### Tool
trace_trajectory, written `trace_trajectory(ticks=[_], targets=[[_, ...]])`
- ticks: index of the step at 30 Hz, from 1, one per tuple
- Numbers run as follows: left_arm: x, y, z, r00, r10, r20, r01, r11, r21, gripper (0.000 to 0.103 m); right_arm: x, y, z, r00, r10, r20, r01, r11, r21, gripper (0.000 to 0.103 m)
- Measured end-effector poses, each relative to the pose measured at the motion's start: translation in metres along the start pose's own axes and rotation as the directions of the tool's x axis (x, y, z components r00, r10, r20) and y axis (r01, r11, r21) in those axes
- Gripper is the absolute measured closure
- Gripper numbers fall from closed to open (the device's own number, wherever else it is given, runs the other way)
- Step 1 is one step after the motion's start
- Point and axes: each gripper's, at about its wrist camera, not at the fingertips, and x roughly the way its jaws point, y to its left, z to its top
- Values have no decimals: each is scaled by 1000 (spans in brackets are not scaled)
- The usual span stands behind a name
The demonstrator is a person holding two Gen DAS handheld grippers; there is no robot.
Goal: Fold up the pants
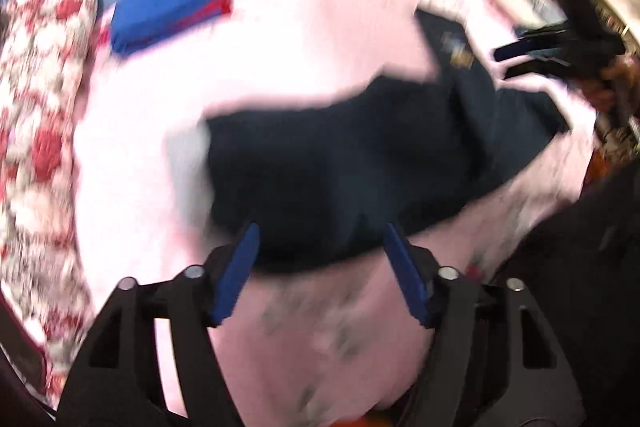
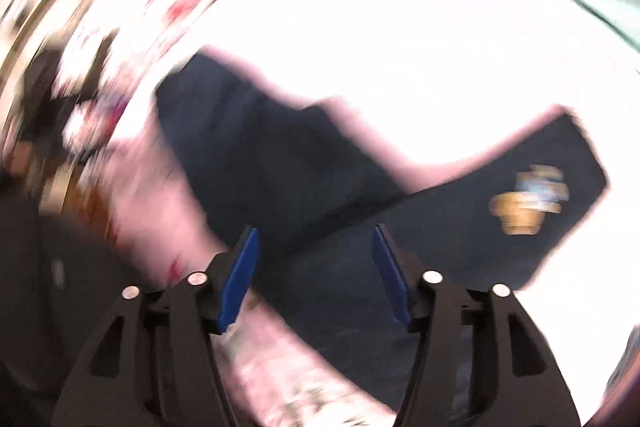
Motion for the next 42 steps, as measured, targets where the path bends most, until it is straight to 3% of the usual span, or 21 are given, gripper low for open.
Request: trace_trajectory(ticks=[2, 3, 6, 7, 9, 12, 14, 17, 18, 19, 21, 25, 27, 30, 33, 35, 36, 38, 40, 41, 42], targets=[[13, -18, 23, 996, -76, 49, 77, 997, -21, 27, 2, -46, 22, 992, -128, 15, 122, 973, 194, 35], [23, -29, 33, 991, -119, 58, 120, 992, -26, 27, 9, -70, 33, 984, -176, 6, 165, 937, 308, 35], [70, -74, 64, 975, -219, 42, 219, 976, -3, 27, 33, -120, 53, 978, -211, 4, 172, 811, 559, 35], [90, -89, 72, 967, -256, 10, 256, 967, -2, 27, 43, -125, 55, 976, -217, -9, 180, 783, 595, 35], [118, -111, 80, 955, -292, -55, 292, 956, -14, 27, 65, -131, 66, 961, -269, -63, 250, 753, 609, 35], [146, -130, 76, 935, -326, -141, 326, 945, -24, 27, 83, -132, 75, 924, -357, -140, 373, 752, 543, 35], [154, -139, 67, 916, -355, -187, 359, 933, -14, 27, 95, -136, 63, 915, -360, -180, 399, 756, 519, 36], [156, -146, 60, 913, -361, -188, 371, 929, 17, 27, 97, -135, 54, 909, -385, -158, 410, 764, 498, 49], [156, -147, 60, 912, -365, -187, 374, 927, 17, 27, 94, -136, 52, 908, -391, -151, 413, 768, 491, 68], [158, -145, 61, 910, -372, -184, 380, 925, 9, 27, 91, -138, 49, 914, -378, -147, 399, 775, 490, 82], [159, -142, 64, 906, -384, -180, 389, 921, -5, 27, 75, -146, 42, 934, -339, -112, 346, 780, 521, 93], [162, -146, 67, 902, -387, -190, 393, 920, -9, 26, 11, -154, 21, 961, -267, 66, 182, 795, 578, 94], [161, -147, 67, 900, -388, -198, 396, 918, -1, 26, -28, -156, 4, 960, -213, 180, 60, 787, 614, 94], [158, -155, 70, 889, -402, -220, 417, 909, 25, 26, -93, -151, -34, 919, -186, 348, -88, 762, 641, 94], [149, -165, 69, 895, -388, -219, 414, 906, 86, 26, -139, -148, -99, 849, -200, 490, -200, 736, 647, 95], [143, -174, 69, 895, -385, -227, 418, 900, 122, 26, -144, -151, -139, 837, -226, 498, -227, 684, 693, 95], [141, -173, 68, 891, -388, -235, 424, 897, 126, 26, -137, -157, -172, 843, -241, 481, -247, 621, 744, 95], [142, -179, 65, 878, -395, -271, 440, 888, 133, 26, -114, -168, -231, 876, -250, 413, -254, 488, 835, 95], [147, -186, 61, 870, -377, -316, 439, 886, 150, 26, -80, -176, -289, 930, -242, 279, -190, 335, 923, 94], [149, -188, 60, 868, -369, -332, 436, 886, 155, 26, -73, -177, -306, 942, -228, 245, -178, 278, 944, 91], [151, -190, 59, 867, -361, -344, 432, 888, 159, 26, -70, -179, -325, 938, -202, 280, -236, 216, 947, 92]])
